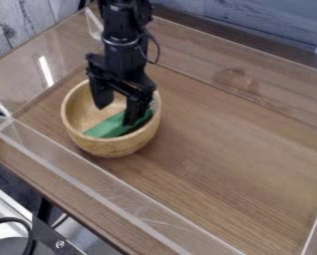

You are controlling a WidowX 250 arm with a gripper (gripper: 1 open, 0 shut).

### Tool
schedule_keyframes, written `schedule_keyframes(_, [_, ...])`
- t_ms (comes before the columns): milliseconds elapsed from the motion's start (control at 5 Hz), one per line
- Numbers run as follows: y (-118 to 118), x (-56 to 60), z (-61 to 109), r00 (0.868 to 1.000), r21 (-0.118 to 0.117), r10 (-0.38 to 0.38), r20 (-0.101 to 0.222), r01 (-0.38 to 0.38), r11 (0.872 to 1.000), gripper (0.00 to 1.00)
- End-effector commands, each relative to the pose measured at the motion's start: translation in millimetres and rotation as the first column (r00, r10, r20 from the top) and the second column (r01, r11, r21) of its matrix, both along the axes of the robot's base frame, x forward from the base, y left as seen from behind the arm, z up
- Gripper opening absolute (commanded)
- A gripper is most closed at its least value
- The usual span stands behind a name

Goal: Remove the green block from inside the brown bowl and put it on the table

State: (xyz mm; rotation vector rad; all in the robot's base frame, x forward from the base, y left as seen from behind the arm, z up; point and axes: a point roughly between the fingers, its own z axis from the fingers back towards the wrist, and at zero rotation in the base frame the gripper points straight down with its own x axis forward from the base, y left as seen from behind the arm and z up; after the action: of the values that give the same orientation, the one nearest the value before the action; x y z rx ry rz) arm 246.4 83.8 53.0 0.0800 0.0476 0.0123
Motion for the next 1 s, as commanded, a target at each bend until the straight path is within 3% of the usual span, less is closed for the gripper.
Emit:
schedule_keyframes(0, [-1,10.7,5.1,0.999,0.003,0.011,0.049,-0.011,1.000,1.00])
schedule_keyframes(400, [0,18.5,25.1,0.999,-0.001,-0.013,0.033,0.013,1.000,1.00])
schedule_keyframes(800, [-5,15.5,33.7,0.998,0.005,-0.051,-0.021,0.051,0.999,1.00])
